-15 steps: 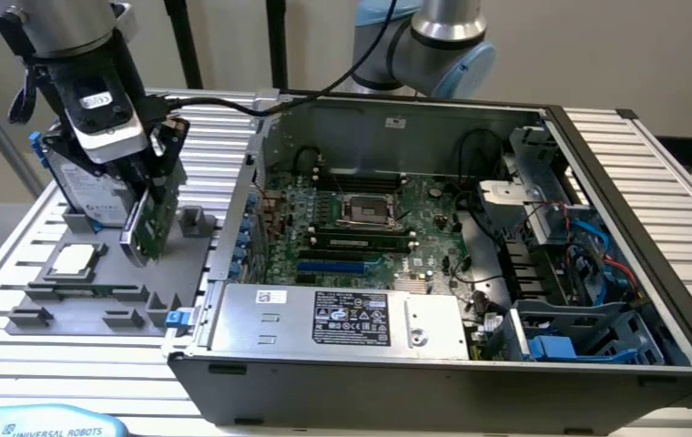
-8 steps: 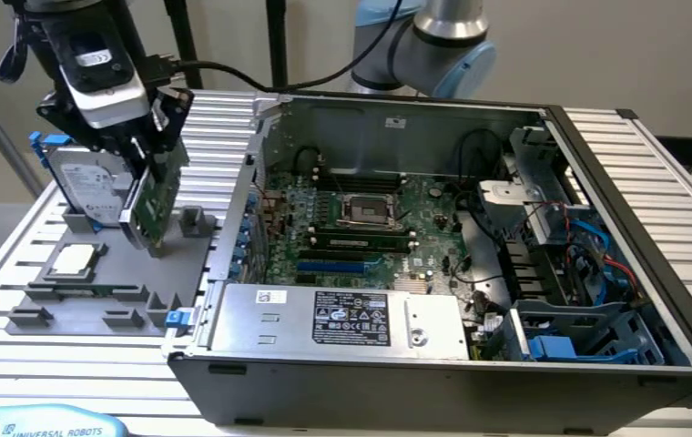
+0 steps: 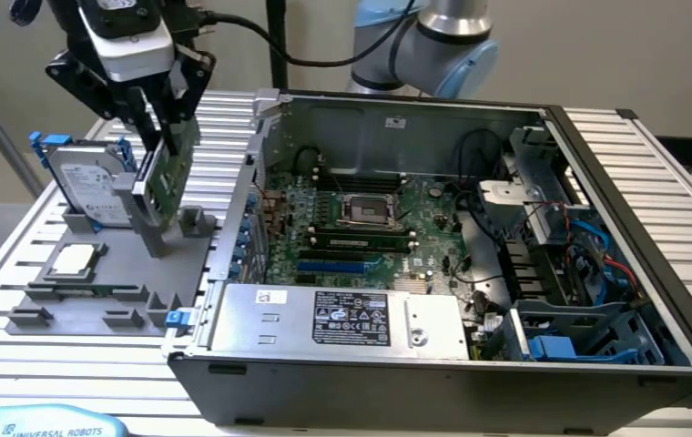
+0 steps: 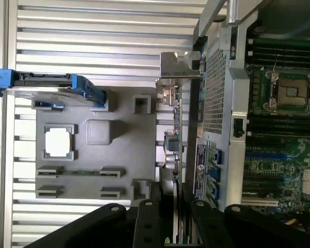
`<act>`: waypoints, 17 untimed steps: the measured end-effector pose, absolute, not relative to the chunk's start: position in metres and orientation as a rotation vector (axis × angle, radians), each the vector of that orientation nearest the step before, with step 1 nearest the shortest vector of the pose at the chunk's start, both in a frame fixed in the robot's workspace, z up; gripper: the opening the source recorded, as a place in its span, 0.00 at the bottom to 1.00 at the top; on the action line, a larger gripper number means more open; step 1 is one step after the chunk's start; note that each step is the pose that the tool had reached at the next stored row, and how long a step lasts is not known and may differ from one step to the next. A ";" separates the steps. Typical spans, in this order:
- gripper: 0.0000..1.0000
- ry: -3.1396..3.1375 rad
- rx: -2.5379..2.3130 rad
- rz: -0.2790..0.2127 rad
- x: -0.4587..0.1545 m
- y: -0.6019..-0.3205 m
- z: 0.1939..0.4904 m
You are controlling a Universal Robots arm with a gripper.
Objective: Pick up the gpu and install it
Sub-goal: 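Pick up the gpu and move the gpu toward the slot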
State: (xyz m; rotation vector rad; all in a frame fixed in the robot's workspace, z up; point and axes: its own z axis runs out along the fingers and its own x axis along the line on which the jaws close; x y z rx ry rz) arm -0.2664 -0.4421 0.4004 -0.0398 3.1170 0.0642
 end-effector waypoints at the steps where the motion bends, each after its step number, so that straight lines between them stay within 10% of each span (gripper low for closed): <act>1: 0.27 3.120 -0.040 0.064 -0.263 -0.442 0.405; 17: 0.27 3.183 -0.038 0.067 -0.194 -0.442 0.442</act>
